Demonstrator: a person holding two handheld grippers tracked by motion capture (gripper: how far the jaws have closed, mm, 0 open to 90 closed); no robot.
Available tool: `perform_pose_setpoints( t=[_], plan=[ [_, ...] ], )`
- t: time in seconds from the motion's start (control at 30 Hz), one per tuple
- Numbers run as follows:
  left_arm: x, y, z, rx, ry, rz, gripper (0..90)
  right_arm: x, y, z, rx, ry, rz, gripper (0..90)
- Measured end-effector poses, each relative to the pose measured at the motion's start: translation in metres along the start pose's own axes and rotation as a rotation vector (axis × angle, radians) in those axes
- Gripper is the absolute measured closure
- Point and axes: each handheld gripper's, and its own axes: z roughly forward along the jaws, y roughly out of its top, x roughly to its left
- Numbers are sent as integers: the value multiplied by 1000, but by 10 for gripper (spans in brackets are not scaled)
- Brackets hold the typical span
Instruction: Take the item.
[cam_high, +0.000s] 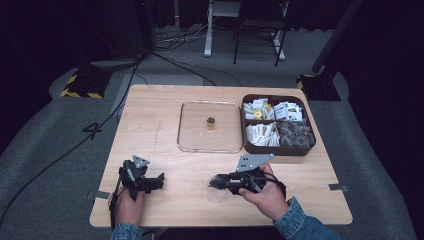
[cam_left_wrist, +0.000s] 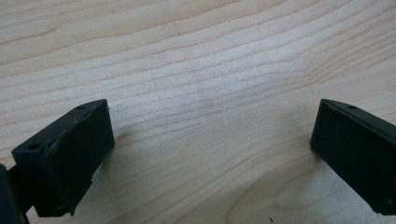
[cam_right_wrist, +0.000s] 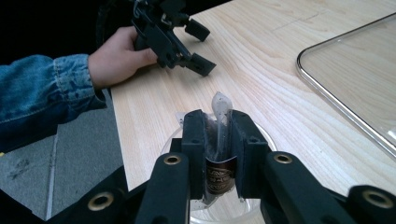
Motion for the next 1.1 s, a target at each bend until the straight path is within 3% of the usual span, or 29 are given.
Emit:
perform_pose_setpoints(
  t=[0.27, 0.43, 0.47, 0.5, 0.67, 0.97, 1.1],
  plan=[
    [0, 0, 0, -1, 1, -3, 0, -1, -5, 7, 23, -5, -2, 775],
    [0, 0, 0, 0, 1, -2, 0, 1, -7, 13, 61, -51, -67, 546],
    [0, 0, 0, 0, 1, -2, 0, 1, -7, 13, 61, -51, -67, 546],
    [0, 0, 0, -1, 1, -2, 0, 2, -6, 13, 47, -59, -82, 476],
    [0, 0, 0, -2, 1, -4, 0, 1, -2, 11, 38, -64, -101, 394],
    [-1, -1, -1, 1, 1, -6, 0, 1, 5, -1, -21, -77, -97, 346],
    [-1, -1, -1, 0, 3, -4, 0, 1, 11, -16, -53, -103, -103, 327]
  ],
)
